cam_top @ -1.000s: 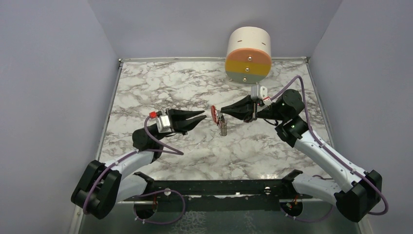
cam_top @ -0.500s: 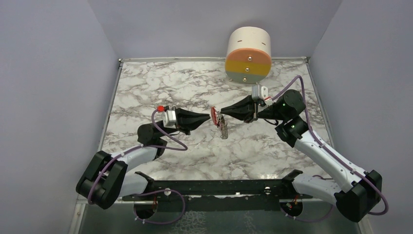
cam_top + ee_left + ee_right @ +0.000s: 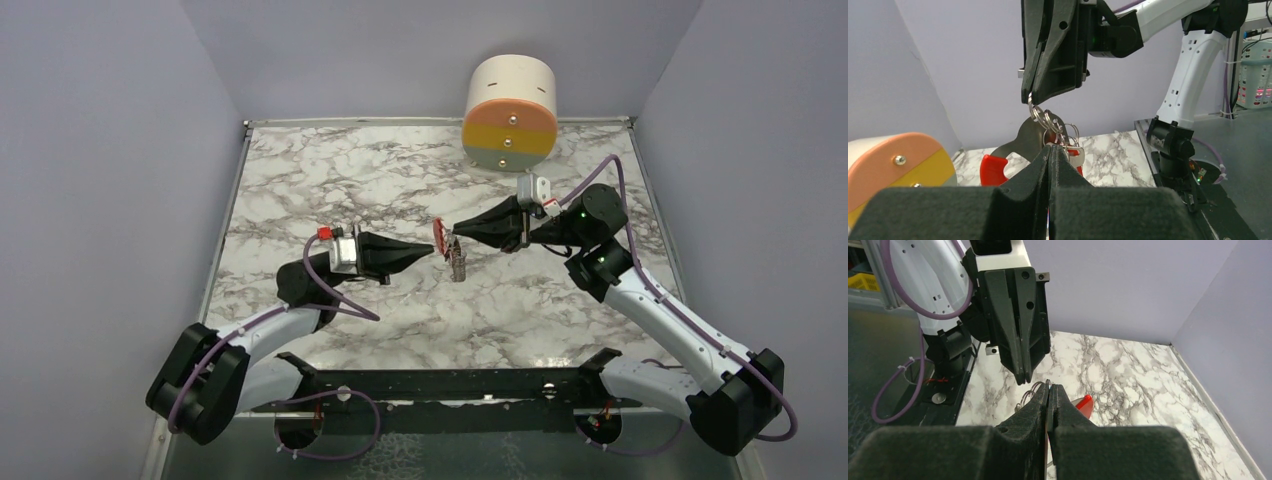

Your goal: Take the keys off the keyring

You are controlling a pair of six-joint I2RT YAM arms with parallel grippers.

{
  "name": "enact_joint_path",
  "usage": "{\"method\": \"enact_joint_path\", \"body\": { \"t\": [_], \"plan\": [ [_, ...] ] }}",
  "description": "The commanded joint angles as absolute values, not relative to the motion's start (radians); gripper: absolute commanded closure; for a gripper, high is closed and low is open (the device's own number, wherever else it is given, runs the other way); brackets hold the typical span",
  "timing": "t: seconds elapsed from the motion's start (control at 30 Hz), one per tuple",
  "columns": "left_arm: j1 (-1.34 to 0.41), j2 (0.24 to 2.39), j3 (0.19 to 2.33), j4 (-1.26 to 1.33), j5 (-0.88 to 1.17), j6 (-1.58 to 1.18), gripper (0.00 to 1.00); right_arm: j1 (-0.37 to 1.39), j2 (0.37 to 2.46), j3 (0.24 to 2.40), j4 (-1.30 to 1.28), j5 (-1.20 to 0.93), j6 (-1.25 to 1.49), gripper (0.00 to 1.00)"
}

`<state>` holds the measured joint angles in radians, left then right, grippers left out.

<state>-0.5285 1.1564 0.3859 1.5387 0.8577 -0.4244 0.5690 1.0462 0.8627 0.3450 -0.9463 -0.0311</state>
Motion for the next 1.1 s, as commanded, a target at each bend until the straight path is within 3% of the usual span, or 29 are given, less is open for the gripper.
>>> {"method": "enact_joint_path", "body": {
  "t": [0.0,0.67,0.8,1.07],
  "plan": [
    [-0.543,1.123,0.404,1.762,0.893,-0.428,1.0,0.569,1.033,0.855,0.393,-0.969,-0.025,0.98],
    [-0.587,1.242,0.463,1.763,0.874,-0.381,0.94,0.578,1.028,0.852,0.396,-0.991,-0.02,0.98],
    [-0.587,1.237,0.449,1.761,0.835,-0.364,0.85,0.578,1.025,0.85,0.397,-0.994,-0.021,0.98],
    [-0.588,1.219,0.44,1.761,0.828,-0.354,0.78,0.579,1.026,0.85,0.399,-0.999,-0.021,0.98]
  ]
}}
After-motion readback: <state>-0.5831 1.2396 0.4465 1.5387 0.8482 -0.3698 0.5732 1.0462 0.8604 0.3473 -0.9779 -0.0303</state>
